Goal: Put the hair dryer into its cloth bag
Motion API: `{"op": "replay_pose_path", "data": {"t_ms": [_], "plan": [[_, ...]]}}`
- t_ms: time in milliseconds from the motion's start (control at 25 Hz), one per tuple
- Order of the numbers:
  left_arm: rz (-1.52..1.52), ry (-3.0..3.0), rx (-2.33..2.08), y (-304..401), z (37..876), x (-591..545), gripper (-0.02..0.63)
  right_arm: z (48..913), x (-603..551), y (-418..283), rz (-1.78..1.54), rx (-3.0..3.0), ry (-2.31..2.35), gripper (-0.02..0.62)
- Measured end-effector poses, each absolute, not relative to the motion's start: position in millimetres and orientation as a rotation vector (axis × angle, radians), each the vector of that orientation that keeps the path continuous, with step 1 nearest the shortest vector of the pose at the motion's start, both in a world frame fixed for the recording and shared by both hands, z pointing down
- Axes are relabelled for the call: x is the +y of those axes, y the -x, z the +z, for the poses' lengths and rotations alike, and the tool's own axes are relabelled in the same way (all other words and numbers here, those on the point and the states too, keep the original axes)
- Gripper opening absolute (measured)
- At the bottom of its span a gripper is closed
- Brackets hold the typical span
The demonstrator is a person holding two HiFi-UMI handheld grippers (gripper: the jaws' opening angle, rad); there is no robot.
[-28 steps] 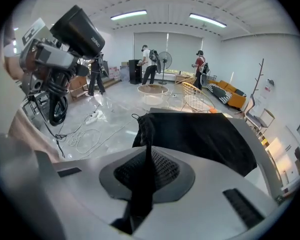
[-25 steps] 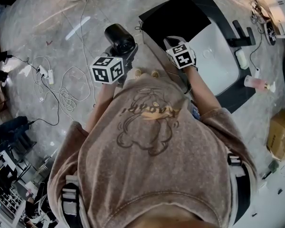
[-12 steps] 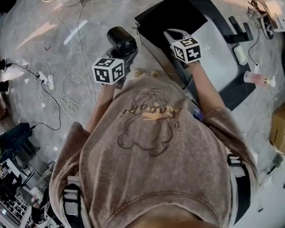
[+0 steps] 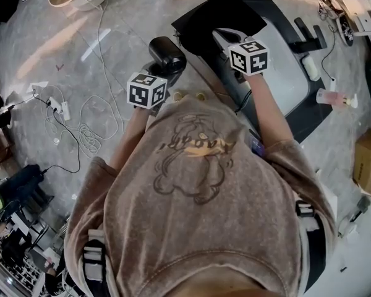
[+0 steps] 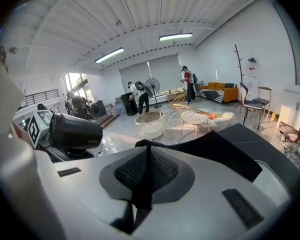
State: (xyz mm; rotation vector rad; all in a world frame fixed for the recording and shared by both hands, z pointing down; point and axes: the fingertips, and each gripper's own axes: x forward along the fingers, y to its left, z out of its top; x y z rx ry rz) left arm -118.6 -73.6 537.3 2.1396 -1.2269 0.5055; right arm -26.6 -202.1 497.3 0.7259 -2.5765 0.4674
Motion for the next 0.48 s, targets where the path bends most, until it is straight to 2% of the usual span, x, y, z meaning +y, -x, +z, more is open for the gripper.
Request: {"op": "replay_pose_path", "data": {"t_ms": [480], "plan": [[0.774,-2.200,-0.954,88,586,-72,0.241,498,-194,26,0.450,-2.576,-0.717,0.023]]}}
